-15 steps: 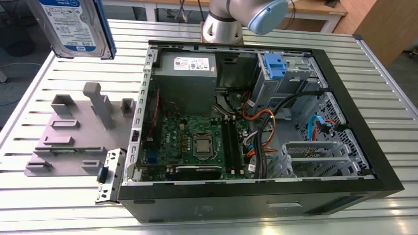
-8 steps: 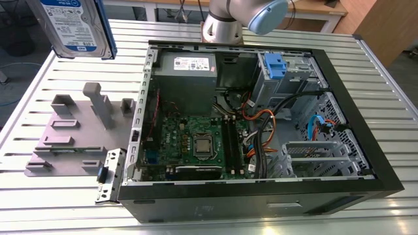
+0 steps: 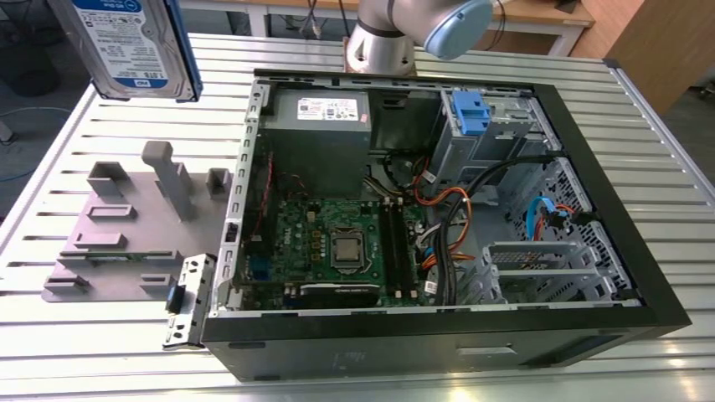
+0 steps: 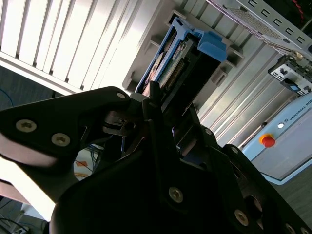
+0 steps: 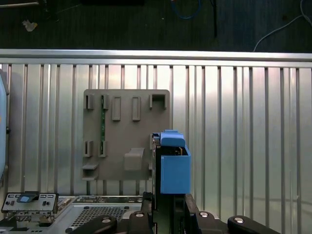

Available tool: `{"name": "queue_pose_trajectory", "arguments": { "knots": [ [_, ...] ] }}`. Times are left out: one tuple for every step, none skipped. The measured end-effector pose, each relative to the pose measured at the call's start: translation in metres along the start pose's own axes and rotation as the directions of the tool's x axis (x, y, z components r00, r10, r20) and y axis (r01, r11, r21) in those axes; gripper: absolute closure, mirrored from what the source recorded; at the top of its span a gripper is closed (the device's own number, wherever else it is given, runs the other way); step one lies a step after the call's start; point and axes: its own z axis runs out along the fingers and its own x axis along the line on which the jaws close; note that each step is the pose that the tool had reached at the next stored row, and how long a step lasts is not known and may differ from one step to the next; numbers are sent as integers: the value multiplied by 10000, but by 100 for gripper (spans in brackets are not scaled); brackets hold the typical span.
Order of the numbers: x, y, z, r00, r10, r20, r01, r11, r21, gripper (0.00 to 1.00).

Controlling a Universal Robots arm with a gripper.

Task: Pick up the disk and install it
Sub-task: 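Pick up the disk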

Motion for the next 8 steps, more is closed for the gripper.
{"name": "queue_pose_trajectory", "arguments": {
  "knots": [
    [0, -6, 0, 10000, 0, 0, 0, 10000, 1, 65],
    [0, -11, 0, 10000, 1, 0, -1, 10000, 1, 65],
    [0, -18, 0, 10000, 0, 1, 0, 10000, 1, 65],
    [0, -25, 0, 10000, 0, 1, 0, 10000, 1, 65],
    [0, -31, 0, 10000, 0, 1, 0, 10000, 1, 65],
    [0, -38, -1, 10000, 0, 0, 0, 10000, 0, 65],
    [0, -46, -1, 10000, 0, 1, 0, 10000, 1, 65],
    [0, -53, 0, 10000, 0, 1, 0, 10000, 1, 65]
  ]
}}
